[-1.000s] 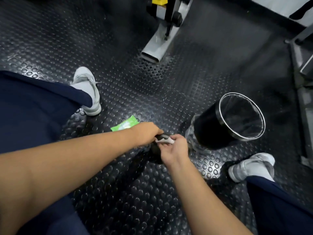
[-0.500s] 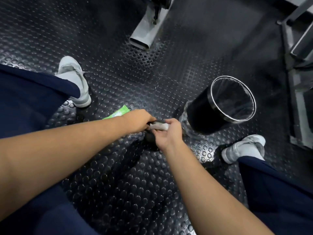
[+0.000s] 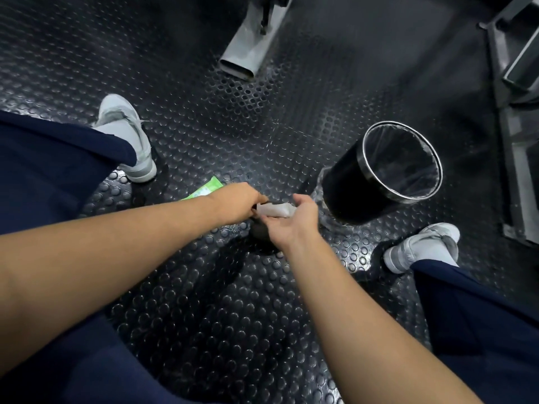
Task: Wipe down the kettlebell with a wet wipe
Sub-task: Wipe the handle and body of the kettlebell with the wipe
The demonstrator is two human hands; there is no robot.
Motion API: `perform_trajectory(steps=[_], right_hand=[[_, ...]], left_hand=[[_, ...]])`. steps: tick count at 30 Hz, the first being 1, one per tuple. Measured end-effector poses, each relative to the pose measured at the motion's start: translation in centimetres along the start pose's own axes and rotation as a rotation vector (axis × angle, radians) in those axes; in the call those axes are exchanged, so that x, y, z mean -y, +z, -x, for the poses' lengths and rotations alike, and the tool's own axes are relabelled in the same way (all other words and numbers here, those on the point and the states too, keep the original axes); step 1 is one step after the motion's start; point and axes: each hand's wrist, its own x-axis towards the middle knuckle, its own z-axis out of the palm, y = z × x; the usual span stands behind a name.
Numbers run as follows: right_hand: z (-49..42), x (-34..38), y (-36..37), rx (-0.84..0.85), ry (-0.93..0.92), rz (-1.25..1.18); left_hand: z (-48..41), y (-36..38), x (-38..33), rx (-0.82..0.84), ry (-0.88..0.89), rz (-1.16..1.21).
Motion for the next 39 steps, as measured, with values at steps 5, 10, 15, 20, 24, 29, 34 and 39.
perform_trajectory(steps=[5,10,15,20,24,29,34,39], right_hand=[[-2.3,2.5,-2.9,-0.103,-0.042,-0.029],[-0.3,-0.3,-0.4,0.015,0.005,-0.004],[0.1,0.1,-0.1,0.135,0.092,-0.001],[-0.7,3.3,-2.3,0.012,0.055,-0.199],[-0.3,1.3,-0.6,0.021,0.100,-0.096],[-1.8,0.8,-0.8,0.181,0.171,-0.131],[-2.5,3.5,-3.1,0.026,0.086,-0.184],[-1.0,1.0,-1.0,0.037,0.038,-0.064]], left_hand=[[-0.1,0.3,0.3,0.010,-0.006,0.016],[0.0,0.3,0.3,-0.014,-0.009,0.027],[0.2,0.0,0.2,-0.009,-0.016,0.012],[-0.1,-0.1,0.0,0.025,-0.033,-0.001],[-0.2,0.2,0.2,0.004,-0.025,-0.011],[0.0,0.4,0.3,-0.023,0.000,0.022],[-0.1,0.5,0.6,-0.024,0.003,0.006],[-0.2,0.7,0.6,-0.021,0.002,-0.010]])
